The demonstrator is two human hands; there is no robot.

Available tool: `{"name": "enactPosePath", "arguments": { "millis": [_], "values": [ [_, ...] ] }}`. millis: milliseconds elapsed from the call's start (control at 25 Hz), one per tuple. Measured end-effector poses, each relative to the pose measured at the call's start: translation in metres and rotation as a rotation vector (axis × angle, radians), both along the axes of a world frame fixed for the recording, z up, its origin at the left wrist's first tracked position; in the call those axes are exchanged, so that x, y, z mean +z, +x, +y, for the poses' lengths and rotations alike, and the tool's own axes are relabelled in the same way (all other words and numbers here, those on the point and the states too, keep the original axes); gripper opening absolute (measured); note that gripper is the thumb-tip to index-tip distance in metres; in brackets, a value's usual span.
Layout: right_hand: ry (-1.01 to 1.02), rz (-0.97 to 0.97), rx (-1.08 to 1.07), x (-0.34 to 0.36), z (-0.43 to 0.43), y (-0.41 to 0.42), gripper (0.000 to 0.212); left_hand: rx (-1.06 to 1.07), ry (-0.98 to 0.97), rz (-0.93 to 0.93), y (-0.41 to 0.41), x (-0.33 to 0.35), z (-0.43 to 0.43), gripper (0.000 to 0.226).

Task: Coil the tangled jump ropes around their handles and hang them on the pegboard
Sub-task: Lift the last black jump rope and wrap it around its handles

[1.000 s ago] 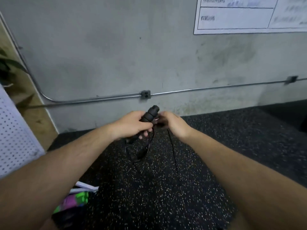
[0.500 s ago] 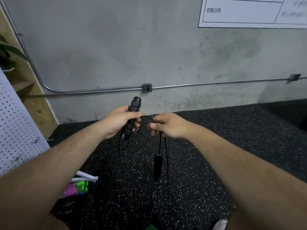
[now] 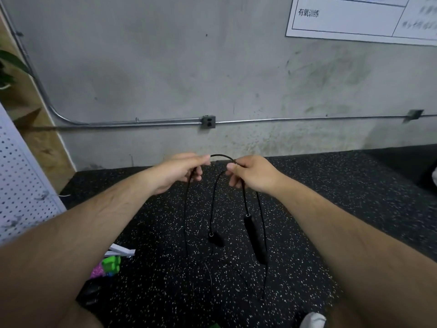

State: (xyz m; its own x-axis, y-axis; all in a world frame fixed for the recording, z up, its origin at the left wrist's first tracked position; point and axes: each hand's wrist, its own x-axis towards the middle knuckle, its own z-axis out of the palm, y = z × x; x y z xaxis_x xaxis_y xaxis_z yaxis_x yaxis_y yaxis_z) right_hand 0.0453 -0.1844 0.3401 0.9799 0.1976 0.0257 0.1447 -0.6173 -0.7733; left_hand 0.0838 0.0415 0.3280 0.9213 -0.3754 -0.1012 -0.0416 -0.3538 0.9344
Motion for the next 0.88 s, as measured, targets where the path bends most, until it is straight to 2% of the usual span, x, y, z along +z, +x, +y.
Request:
{"name": "enactPosePath", "arguments": {
  "millis": [160, 400, 520, 760, 880],
  "values": [
    [0.064, 0.011, -0.029, 0.006, -0.002, 0.001, 0.026, -0.052, 0.106, -0.03, 0.001, -0.005, -0.005, 0.026],
    [0.339, 0.128, -0.026, 0.007, 0.0, 0.001, 0.02, -0.1, 0.105, -0.029, -0.006, -0.013, -0.025, 0.019],
    [0.333, 0.161, 0.049, 0.009, -0.001, -0.001, 0.017, -0.06, 0.124, -0.062, -0.002, -0.016, -0.025, 0.013],
    [0.349, 0.111, 0.066, 0.006, 0.003, -0.007, 0.017, -0.049, 0.138, -0.108, 0.004, -0.016, -0.019, 0.017],
    [0.43, 0.148, 0.039, 0.005, 0.003, -0.007, 0.02, 0.083, 0.115, -0.277, 0.007, -0.019, -0.023, 0.026]
  ]
}}
